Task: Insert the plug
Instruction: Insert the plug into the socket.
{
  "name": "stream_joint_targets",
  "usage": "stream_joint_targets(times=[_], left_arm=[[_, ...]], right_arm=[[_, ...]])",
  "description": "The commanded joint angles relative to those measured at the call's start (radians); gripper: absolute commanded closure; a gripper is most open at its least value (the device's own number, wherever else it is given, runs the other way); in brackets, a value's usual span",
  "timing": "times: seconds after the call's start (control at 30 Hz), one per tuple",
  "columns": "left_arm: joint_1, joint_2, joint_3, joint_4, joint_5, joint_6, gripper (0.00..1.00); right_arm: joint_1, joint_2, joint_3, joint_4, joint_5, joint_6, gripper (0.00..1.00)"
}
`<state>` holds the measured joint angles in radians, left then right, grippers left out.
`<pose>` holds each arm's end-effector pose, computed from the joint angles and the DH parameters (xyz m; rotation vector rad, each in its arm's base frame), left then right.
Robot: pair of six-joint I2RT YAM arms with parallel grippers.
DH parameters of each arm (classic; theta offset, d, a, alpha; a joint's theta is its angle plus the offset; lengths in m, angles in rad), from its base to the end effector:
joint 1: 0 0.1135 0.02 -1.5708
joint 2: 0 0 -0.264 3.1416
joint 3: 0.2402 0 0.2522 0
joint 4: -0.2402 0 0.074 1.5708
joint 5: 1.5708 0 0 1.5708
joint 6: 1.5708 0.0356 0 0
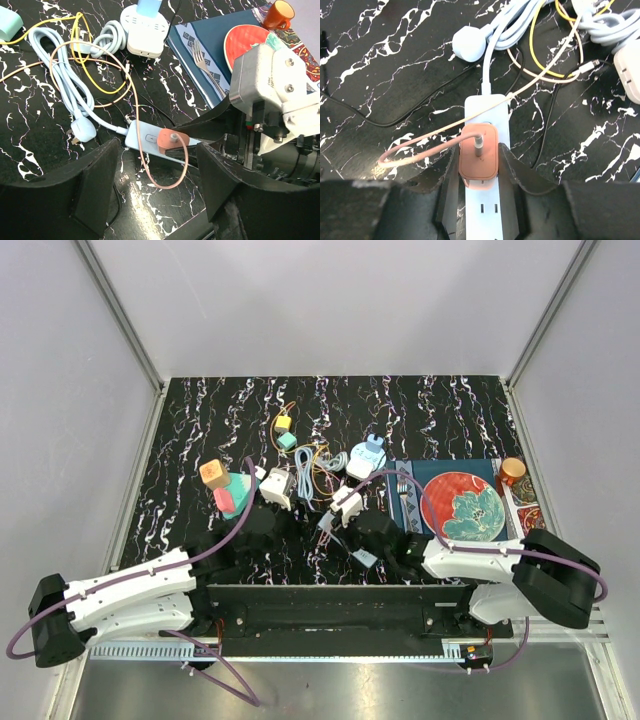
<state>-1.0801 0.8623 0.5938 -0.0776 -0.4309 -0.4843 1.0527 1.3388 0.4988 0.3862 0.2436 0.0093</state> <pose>0.1075 -0.1697 0.2708 0.2807 1.9173 -0.6509 0.1387 0.2260 0.1805 -0.8773 1.8379 0.4282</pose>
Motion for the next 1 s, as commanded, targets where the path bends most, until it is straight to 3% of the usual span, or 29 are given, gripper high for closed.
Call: stream_joint_targets(times=[0.0, 0.43, 0.7, 0.97], left_arm=[[-0.004, 0.006, 0.012, 0.03, -0.037, -0.004, 0.34], [-0.004, 0.012, 0.029, 0.001, -0.043, 0.019, 0.34], [-0.003, 0.006, 0.061, -0.045, -0.077, 0.03, 0.32], [0.055, -0.035, 0.138, -0.135, -0.055, 0.099, 0.31]], right_arm=[[-0.002, -0.042, 0.053, -0.305, -0.02, 0.086, 0.63], [-0.002, -0.003, 0.191, -0.533, -0.033, 0.199, 0.53], [0.0, -0.017, 0.334, -0.729, -0.053, 0.186, 0.28], [-0.019, 0.091, 0.569, -0.963, -0.104, 0.1, 0.24]])
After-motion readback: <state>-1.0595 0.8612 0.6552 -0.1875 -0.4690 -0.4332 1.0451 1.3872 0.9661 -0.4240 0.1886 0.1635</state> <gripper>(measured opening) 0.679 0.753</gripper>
